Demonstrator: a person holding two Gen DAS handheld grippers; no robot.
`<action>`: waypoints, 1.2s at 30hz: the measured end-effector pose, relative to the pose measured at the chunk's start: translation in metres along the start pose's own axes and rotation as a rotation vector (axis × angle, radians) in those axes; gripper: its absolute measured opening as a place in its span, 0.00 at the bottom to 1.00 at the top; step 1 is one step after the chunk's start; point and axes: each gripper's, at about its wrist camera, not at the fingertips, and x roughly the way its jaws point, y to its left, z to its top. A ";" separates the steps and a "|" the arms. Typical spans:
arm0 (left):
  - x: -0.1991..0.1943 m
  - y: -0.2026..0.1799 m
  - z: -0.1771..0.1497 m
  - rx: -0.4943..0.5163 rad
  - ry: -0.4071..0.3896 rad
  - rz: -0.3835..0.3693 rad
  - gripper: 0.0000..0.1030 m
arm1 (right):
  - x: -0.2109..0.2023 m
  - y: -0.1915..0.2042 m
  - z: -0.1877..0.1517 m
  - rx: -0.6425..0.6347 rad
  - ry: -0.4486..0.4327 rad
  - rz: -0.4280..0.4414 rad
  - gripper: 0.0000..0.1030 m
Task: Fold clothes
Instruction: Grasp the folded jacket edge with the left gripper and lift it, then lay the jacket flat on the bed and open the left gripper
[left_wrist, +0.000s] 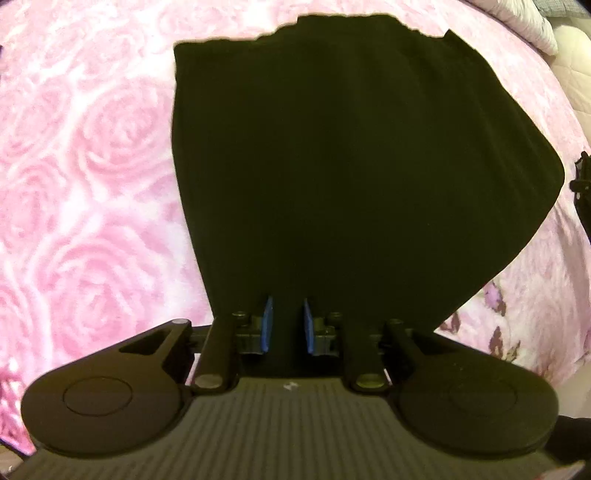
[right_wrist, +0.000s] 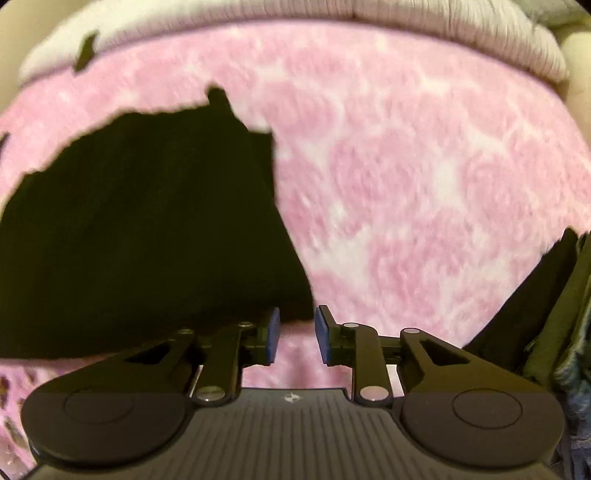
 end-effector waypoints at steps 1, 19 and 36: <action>-0.008 -0.004 0.000 0.004 -0.007 0.009 0.17 | -0.006 0.004 0.000 -0.003 -0.004 0.007 0.43; -0.113 -0.080 -0.007 0.187 -0.096 0.130 0.74 | -0.091 0.097 -0.006 0.042 0.074 0.018 0.85; -0.159 -0.009 -0.024 0.530 -0.224 -0.011 0.99 | -0.158 0.250 -0.044 0.169 -0.010 -0.177 0.85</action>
